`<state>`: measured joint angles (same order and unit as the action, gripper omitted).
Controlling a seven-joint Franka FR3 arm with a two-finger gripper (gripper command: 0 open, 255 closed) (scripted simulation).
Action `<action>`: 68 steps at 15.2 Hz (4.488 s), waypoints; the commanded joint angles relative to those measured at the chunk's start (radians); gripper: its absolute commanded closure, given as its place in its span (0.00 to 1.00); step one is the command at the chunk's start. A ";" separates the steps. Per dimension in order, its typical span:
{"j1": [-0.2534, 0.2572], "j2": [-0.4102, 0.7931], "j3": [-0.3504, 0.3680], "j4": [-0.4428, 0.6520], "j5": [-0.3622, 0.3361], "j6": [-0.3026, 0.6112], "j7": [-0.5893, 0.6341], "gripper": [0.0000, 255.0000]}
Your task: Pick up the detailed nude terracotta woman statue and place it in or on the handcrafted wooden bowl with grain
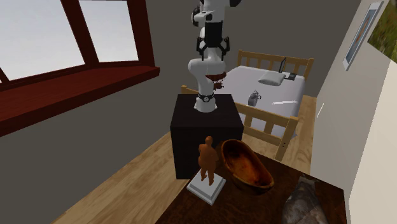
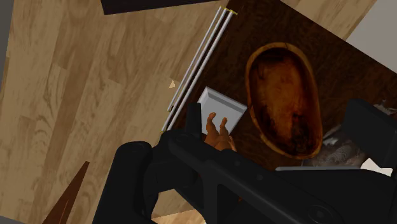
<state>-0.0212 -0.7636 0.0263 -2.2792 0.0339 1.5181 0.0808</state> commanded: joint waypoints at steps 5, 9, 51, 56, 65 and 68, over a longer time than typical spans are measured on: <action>-0.002 0.118 -0.008 -0.003 -0.004 0.115 -0.017 0.00; -0.004 0.249 -0.015 0.015 -0.005 0.220 -0.034 0.00; -0.010 1.004 -0.031 0.350 0.011 0.606 -0.106 1.00; -0.010 0.992 -0.031 0.362 0.011 0.583 -0.105 1.00; -0.010 0.948 -0.032 0.427 0.008 0.473 -0.101 1.00; -0.010 0.936 -0.032 0.452 0.007 0.436 -0.099 1.00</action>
<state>-0.0309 0.1812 -0.0058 -1.8308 0.0412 1.9647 -0.0183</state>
